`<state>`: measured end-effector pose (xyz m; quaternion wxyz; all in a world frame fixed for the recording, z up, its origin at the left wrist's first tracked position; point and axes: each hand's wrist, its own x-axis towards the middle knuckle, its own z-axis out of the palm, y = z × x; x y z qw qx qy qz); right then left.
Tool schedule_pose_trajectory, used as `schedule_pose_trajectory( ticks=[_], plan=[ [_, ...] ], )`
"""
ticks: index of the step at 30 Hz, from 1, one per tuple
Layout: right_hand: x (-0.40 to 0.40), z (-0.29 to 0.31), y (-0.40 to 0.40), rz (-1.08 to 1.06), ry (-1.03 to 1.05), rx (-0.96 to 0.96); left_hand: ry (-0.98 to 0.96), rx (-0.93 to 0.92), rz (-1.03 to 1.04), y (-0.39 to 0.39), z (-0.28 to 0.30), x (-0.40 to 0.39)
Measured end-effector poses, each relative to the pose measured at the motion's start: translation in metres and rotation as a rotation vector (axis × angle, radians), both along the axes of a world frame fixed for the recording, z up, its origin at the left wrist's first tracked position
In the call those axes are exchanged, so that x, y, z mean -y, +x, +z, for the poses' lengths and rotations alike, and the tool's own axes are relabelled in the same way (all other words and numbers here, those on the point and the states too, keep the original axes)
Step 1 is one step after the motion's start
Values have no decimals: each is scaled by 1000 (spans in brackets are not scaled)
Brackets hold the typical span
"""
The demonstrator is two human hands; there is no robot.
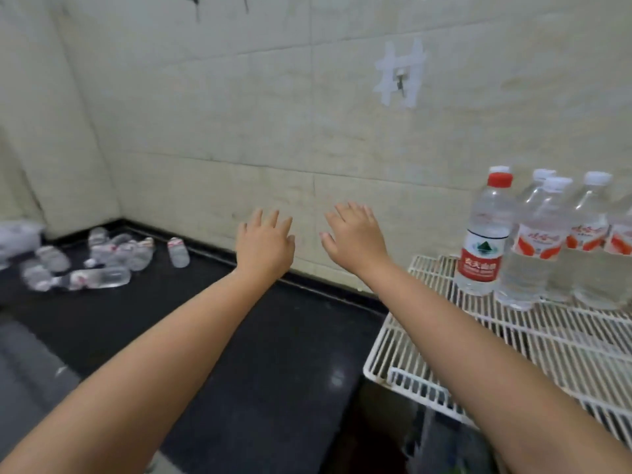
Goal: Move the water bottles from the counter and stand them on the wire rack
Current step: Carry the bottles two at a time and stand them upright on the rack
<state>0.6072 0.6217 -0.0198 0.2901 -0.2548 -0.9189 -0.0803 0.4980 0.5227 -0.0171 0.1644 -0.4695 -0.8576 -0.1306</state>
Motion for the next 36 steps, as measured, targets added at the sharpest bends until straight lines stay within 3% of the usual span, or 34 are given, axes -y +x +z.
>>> schedule_pose_trajectory(
  ticks=[7,18,26,36],
  plan=[
    [105,-55,-175,177,-62,56,-90,96,233,-151,-63,134],
    [255,-142,-396,232,-379,288,-228,199,361,-357,-121,290],
    [238,-183,-499,154,-461,363,-262,313,402,-464,-177,305],
    [146,-216,-661,39,-570,376,-340,360,360,-644,-195,228]
  ],
)
